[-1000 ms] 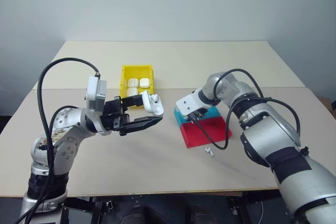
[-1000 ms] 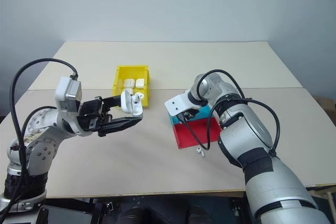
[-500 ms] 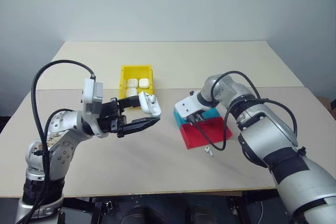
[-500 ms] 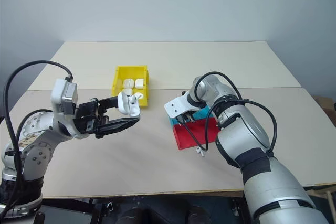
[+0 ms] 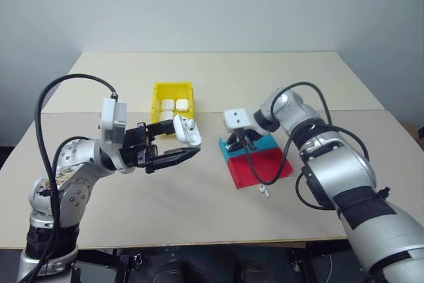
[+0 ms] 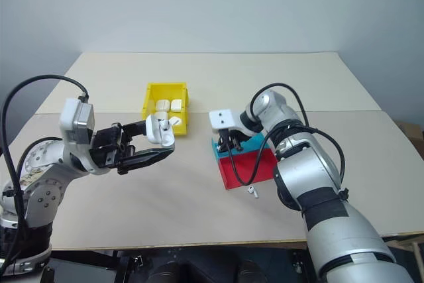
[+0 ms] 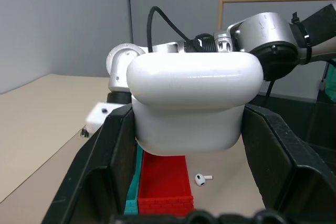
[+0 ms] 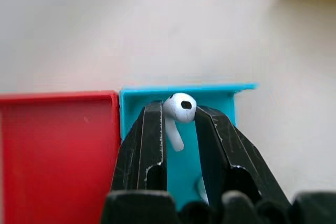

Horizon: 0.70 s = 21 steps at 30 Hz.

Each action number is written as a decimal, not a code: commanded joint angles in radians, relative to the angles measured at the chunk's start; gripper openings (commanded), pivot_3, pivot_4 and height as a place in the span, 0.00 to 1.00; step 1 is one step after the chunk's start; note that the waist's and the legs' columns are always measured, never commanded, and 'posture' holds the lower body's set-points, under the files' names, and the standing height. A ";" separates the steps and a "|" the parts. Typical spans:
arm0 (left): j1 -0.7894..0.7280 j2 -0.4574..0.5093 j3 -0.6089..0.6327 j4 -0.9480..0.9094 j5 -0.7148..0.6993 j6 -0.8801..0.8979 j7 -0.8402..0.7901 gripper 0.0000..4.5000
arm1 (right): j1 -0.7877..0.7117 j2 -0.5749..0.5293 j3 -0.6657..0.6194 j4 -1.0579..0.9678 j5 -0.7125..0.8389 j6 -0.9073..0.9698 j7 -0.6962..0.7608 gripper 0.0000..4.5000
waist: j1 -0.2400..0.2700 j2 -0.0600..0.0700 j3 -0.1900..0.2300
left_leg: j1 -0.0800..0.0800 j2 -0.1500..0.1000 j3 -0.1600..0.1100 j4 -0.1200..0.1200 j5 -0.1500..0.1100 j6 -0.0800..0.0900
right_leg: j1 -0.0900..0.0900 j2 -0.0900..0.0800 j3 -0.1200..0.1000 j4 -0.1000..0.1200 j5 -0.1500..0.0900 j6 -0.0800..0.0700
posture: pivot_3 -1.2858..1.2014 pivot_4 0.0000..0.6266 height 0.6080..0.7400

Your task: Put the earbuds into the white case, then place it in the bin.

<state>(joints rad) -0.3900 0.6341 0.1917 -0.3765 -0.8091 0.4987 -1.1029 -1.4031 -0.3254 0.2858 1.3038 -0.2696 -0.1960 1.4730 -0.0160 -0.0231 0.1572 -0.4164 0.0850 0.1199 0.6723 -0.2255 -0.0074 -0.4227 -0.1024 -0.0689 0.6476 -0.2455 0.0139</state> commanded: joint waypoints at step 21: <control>-0.272 -0.134 -0.165 0.250 0.048 -0.045 -0.118 0.62 | 0.697 0.072 -0.673 -1.802 1.206 1.360 -0.665 0.14 | 0.011 0.001 0.000 | 0.002 -0.001 -0.001 -0.003 -0.003 0.006 | 0.001 0.000 0.000 0.000 0.000 0.000 | 0.52 0.24 1.00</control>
<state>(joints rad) -0.6356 0.5057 0.0253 -0.1274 -0.7645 0.4792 -1.2115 -0.7104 -0.2600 -0.3917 -0.4332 0.8866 1.1678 0.8566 -0.0052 -0.0224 0.1574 -0.4150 0.0842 0.1186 0.6693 -0.2289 -0.0014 -0.4217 -0.1020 -0.0688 0.6476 -0.2453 0.0136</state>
